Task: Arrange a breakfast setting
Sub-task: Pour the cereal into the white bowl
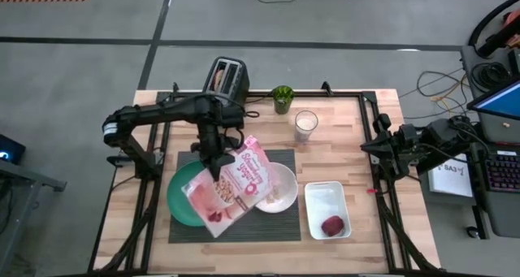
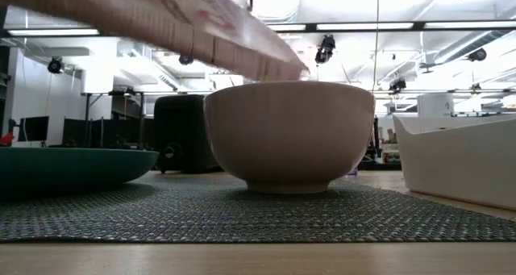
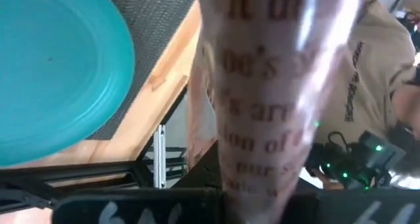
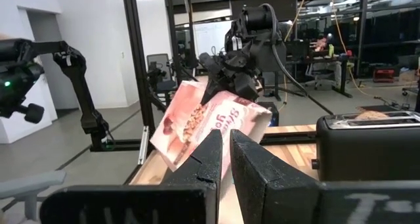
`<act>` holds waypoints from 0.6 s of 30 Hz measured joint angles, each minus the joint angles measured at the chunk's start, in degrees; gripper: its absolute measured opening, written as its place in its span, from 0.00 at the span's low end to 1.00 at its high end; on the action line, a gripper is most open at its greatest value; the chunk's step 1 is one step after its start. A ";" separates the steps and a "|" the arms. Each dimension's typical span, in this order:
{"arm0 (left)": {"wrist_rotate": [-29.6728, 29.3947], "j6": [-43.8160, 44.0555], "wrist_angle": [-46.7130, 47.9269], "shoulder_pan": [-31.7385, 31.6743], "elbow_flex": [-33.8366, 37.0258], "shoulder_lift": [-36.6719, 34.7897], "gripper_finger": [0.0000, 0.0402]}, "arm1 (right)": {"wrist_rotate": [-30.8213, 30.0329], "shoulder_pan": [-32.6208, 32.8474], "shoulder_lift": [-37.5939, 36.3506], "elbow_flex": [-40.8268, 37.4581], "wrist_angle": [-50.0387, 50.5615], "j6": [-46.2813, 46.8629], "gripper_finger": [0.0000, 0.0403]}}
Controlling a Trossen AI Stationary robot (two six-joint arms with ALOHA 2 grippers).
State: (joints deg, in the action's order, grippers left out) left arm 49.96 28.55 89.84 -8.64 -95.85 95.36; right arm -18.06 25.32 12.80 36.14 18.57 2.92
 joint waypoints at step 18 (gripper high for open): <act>1.44 -6.02 0.18 1.02 0.00 1.08 0.00 | 0.00 0.00 0.00 0.00 0.38 0.00 0.06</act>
State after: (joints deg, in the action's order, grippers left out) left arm 51.40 22.54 90.02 -7.62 -95.85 96.44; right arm -18.06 25.32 12.80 36.14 18.94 2.91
